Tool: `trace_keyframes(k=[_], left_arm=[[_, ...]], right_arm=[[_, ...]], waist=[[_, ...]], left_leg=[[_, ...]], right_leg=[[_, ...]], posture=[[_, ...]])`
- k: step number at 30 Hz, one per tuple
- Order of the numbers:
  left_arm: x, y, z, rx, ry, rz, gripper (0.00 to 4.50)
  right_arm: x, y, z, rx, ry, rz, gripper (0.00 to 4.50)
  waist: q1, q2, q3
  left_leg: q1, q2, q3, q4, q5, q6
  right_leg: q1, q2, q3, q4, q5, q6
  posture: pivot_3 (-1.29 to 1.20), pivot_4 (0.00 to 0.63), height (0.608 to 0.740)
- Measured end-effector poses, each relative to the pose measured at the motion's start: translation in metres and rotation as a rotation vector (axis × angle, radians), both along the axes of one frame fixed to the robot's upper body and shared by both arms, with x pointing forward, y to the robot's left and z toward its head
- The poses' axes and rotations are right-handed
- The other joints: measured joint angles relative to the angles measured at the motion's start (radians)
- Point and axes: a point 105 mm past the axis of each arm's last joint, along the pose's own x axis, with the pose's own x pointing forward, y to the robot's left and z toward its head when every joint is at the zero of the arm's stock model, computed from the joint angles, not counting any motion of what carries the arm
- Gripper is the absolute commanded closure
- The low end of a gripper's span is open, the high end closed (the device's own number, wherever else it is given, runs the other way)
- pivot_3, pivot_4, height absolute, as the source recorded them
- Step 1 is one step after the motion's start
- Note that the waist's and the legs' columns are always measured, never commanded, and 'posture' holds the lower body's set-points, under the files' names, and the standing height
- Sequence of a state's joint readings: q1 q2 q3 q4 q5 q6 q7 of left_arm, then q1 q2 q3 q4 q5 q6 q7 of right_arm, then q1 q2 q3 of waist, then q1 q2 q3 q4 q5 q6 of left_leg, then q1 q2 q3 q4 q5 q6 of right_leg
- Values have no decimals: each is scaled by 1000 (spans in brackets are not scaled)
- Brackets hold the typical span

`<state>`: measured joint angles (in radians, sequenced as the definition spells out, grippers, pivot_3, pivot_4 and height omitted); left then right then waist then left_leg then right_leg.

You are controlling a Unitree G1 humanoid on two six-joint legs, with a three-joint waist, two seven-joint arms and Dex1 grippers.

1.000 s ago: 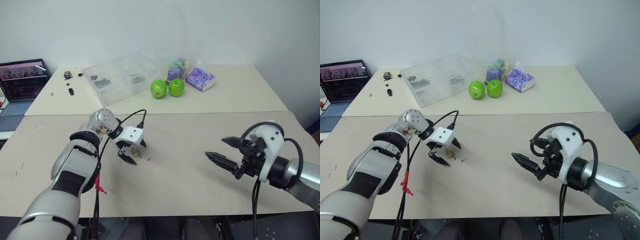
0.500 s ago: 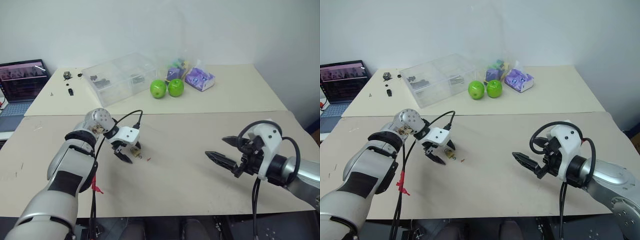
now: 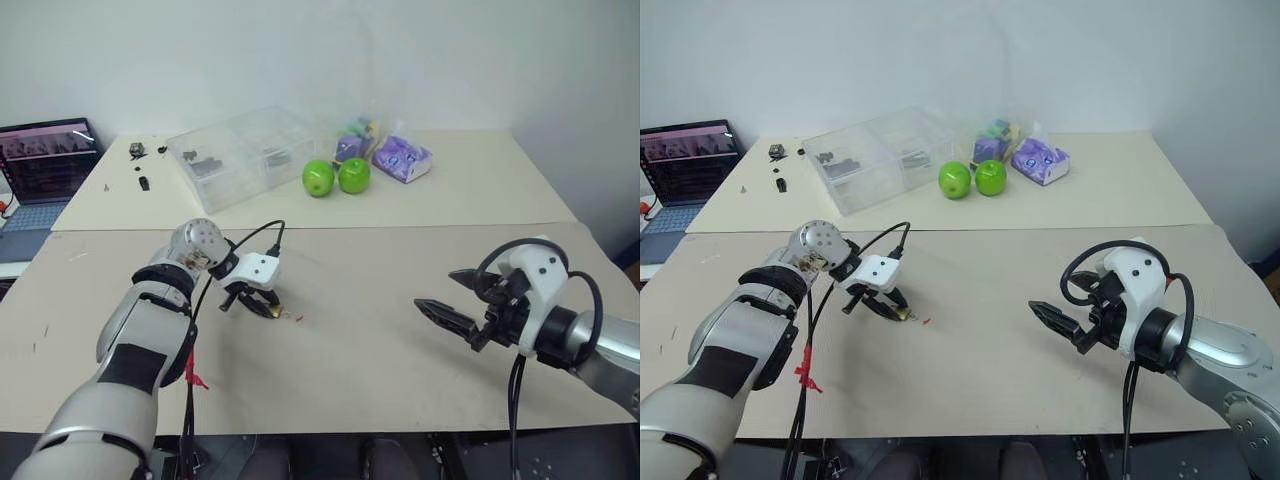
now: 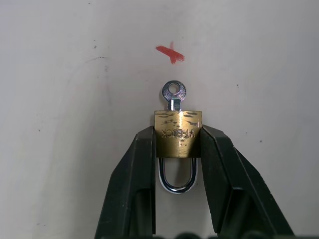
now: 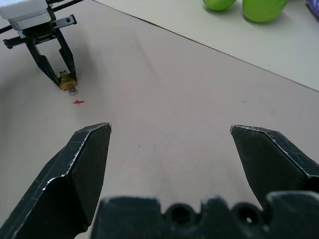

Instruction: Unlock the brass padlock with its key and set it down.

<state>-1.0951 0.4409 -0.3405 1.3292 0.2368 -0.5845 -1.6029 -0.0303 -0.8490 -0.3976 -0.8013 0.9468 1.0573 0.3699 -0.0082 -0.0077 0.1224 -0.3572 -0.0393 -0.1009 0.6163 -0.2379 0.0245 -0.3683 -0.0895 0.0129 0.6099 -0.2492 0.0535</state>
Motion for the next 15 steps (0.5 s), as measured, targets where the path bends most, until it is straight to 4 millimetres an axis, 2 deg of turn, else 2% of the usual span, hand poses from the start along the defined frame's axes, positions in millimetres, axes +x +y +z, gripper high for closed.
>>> trace_keyframes(k=[4,7,12,15], left_arm=[[-1,-18,-2,-93,51,28,3735],[-7,-46,-2,-197,94,11,3735],[-9,-60,15,-274,79,3,3735],[-16,-64,15,-292,89,5,3735]], right_arm=[[1,1,-1,-6,-2,0,0],[3,5,-4,-5,2,9,0],[5,8,-5,-4,-6,11,0],[7,8,-4,-4,-16,5,0]], waist=[[12,0,0],[11,0,0],[-8,1,-1],[-11,2,-1]], left_leg=[[-1,-1,0,3,0,0],[-5,-1,-1,9,-2,3],[-3,1,-1,9,-4,7],[-1,3,-1,9,-5,8]], right_leg=[[1,-1,0,0,0,0],[-1,0,0,0,0,0],[0,2,1,1,0,0],[0,4,2,1,0,0]], posture=[[0,150,740],[0,150,740],[0,150,740],[0,150,740]])
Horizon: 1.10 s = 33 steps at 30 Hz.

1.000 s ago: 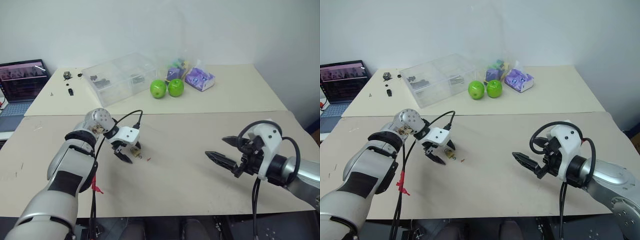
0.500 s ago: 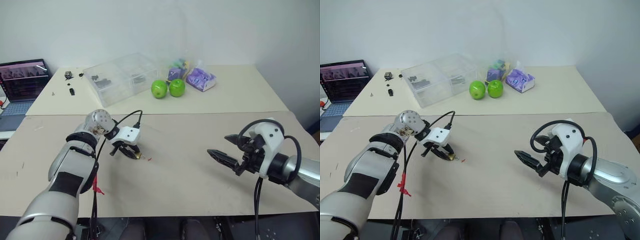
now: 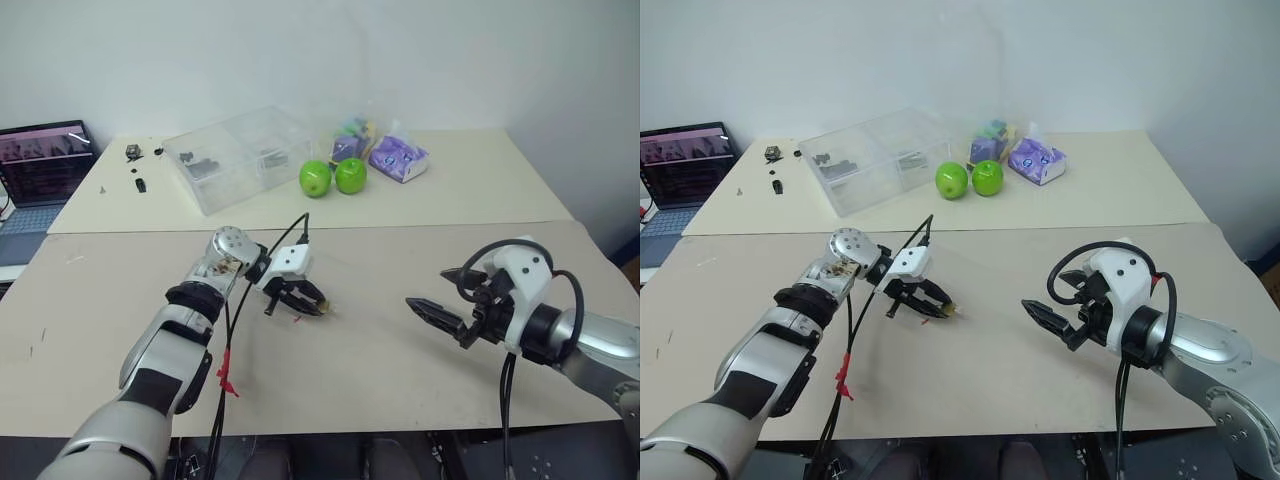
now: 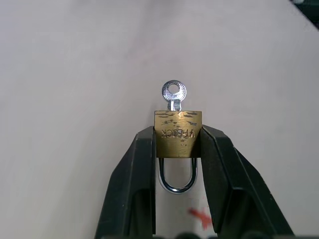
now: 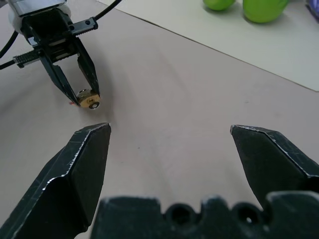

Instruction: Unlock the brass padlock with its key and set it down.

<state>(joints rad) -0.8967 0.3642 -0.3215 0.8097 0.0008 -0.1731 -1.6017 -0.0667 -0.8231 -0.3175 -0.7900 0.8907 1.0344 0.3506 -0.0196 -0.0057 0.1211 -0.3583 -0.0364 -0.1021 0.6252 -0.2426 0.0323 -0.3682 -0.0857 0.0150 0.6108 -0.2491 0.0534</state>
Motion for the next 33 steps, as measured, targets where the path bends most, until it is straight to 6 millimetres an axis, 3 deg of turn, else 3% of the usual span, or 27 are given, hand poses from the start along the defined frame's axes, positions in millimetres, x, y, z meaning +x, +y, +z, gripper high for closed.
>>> trace_keyframes(k=[9,12,15,19,25,33], left_arm=[[-7,-4,7,0,-58,78,3735],[-8,-7,11,-5,-62,103,3735],[-10,-18,27,-46,-62,137,3735],[-20,-28,44,-89,-37,119,3735],[-21,-25,42,-57,-38,111,3735],[-13,-30,49,-45,-40,128,3735]], right_arm=[[2,5,-2,-7,-7,35,0],[6,0,-6,-196,-60,49,0],[10,-1,-8,-404,-188,91,0],[6,16,-15,-528,-334,226,0],[1,36,-15,-672,-584,372,0],[0,50,-24,-683,-688,414,0]], waist=[[8,1,-1],[8,2,0],[8,2,0],[1,2,0],[4,2,0],[7,2,0]], left_leg=[[0,1,0,0,0,0],[0,0,1,1,0,0],[0,0,1,0,0,0],[1,1,2,0,0,0],[4,1,3,0,0,0],[2,0,3,1,0,-1]], right_leg=[[0,1,1,-1,0,0],[0,1,1,-1,0,0],[0,1,1,-1,0,1],[0,2,2,-1,0,1],[1,2,2,-2,-1,1],[1,1,3,-2,0,0]], posture=[[0,150,740],[0,150,740],[0,150,740],[0,150,740],[0,150,740],[0,150,740]])
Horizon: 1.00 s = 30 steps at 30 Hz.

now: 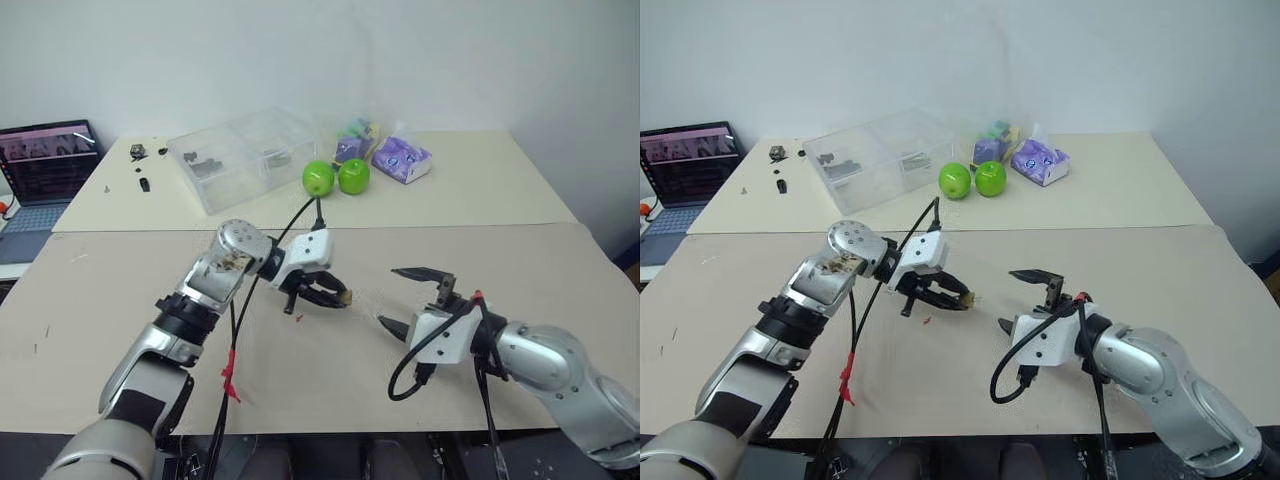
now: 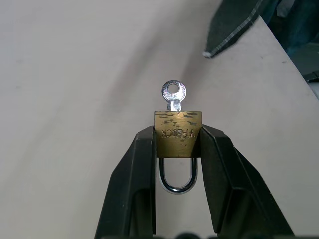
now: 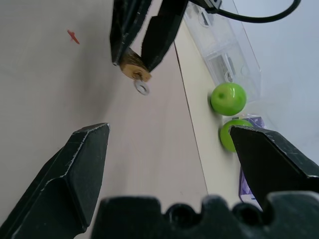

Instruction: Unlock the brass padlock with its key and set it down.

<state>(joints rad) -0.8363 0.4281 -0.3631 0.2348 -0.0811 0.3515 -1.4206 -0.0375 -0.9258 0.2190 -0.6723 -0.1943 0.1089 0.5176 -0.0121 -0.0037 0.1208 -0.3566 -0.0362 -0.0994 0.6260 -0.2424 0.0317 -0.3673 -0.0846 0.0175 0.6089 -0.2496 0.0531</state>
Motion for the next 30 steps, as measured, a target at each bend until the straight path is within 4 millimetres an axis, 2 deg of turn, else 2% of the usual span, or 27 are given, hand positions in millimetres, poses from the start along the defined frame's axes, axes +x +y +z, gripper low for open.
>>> trace_keyframes(k=[9,12,14,19,23,30], left_arm=[[3,-3,-2,86,-15,13,3735],[5,-4,3,88,-32,9,3735],[5,-4,3,89,-30,9,3735],[5,-4,2,93,-12,18,3735],[5,-8,6,87,-6,16,3735],[7,-16,19,77,-45,4,3735]], right_arm=[[15,4,1,-35,-102,12,0],[18,8,4,-27,-128,25,693],[19,9,5,-30,-138,31,1342],[22,10,1,-38,-153,32,1342],[21,12,1,-24,-153,37,2439],[22,12,0,-24,-162,31,2439]], waist=[[-3,0,0],[-2,0,0],[-2,0,0],[-2,0,0],[-2,0,0],[-2,0,0]], left_leg=[[1,1,0,0,0,0],[1,1,0,0,0,0],[1,1,0,0,0,0],[1,1,0,0,0,0],[1,1,0,0,0,0],[1,1,0,0,0,0]], right_leg=[[0,1,0,1,0,0],[0,1,0,1,0,0],[0,1,0,1,0,0],[0,1,0,1,0,-1],[0,1,0,1,0,-1],[0,1,0,1,0,-1]], posture=[[0,150,740],[0,150,740],[0,150,740],[0,150,740],[0,150,740],[0,150,740]])
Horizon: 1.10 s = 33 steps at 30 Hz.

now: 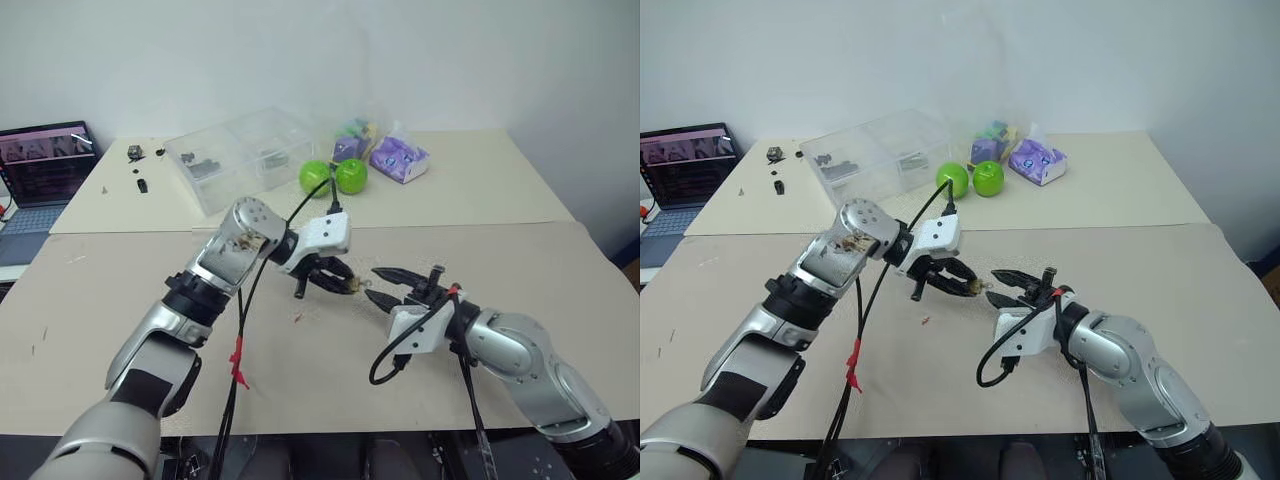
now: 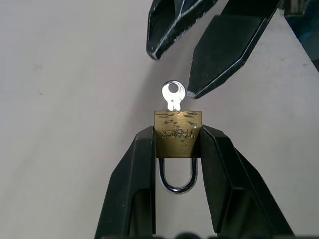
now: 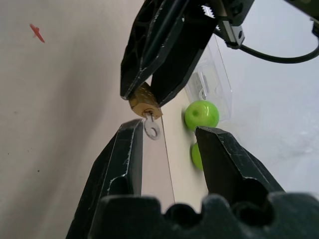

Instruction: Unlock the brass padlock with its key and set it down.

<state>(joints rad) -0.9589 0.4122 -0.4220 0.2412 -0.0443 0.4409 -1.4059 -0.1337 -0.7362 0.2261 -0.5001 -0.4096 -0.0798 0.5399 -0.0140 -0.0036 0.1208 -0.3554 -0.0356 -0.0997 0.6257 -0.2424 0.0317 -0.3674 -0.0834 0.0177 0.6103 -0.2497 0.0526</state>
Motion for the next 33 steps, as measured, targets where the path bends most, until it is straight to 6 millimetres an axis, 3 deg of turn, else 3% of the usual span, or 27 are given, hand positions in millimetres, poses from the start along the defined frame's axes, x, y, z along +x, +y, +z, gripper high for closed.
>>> trace_keyframes(k=[13,14,19,33], left_arm=[[4,3,9,-5,-21,3,3735],[4,3,9,-4,-22,4,3735],[4,3,9,-6,-20,8,3735],[7,-2,13,-27,2,20,3735]], right_arm=[[0,-7,0,3,-5,-26,2439],[1,-8,0,4,-9,-30,2951],[1,-7,1,9,-12,-28,4454],[4,-11,-1,3,-10,-43,4454]], waist=[[-1,0,0],[-1,0,0],[0,0,0],[-1,0,0]], left_leg=[[0,0,0,0,0,0],[0,0,0,0,0,0],[0,0,0,0,0,0],[0,0,0,0,0,0]], right_leg=[[0,0,0,0,0,0],[0,0,0,0,0,0],[0,0,0,0,0,0],[0,0,0,0,0,0]], posture=[[0,150,740],[0,150,740],[0,150,740],[0,150,740]])
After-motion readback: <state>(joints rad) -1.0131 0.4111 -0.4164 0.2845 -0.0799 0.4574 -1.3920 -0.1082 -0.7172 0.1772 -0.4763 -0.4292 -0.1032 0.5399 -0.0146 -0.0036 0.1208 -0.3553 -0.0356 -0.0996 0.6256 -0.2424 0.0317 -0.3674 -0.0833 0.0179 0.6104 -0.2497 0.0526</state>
